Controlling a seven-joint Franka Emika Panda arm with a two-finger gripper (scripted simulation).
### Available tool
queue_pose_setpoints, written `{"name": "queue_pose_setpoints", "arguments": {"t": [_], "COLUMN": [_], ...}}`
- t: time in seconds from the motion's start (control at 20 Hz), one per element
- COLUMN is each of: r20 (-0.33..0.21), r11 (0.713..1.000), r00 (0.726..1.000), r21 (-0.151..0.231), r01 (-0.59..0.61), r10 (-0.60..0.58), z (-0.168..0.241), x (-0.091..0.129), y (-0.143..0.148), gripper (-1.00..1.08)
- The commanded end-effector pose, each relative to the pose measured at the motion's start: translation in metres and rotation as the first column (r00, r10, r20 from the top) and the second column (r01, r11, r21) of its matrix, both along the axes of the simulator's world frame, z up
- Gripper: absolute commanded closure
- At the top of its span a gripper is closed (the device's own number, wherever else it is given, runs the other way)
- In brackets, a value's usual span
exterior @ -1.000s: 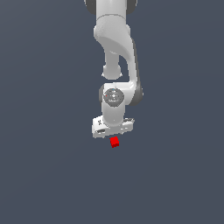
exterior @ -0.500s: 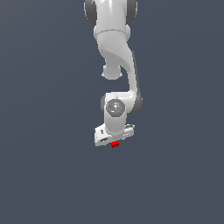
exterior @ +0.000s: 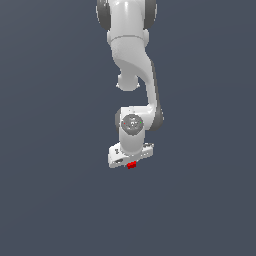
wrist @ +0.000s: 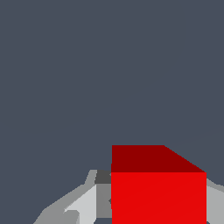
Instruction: Pick up the red cube and move it to a goal position.
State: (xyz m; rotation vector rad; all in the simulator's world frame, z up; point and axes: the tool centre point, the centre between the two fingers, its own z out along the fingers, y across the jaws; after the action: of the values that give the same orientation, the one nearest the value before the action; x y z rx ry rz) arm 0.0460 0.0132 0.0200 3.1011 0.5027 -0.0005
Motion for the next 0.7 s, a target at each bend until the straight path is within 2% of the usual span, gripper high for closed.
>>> {"name": "queue_pose_setpoints", "arguments": {"t": [0.0, 0.65], "r20": [0.0, 0.0], "r11": [1.0, 1.0], "r00": [1.0, 1.0], "r21": [0.0, 0.0], "r01": [0.0, 0.0], "r10": [0.0, 0.0], "z": [0.0, 0.021], "x": [0.0, -0.01], "y": [0.0, 0.01], "gripper": [1.08, 1.08]}}
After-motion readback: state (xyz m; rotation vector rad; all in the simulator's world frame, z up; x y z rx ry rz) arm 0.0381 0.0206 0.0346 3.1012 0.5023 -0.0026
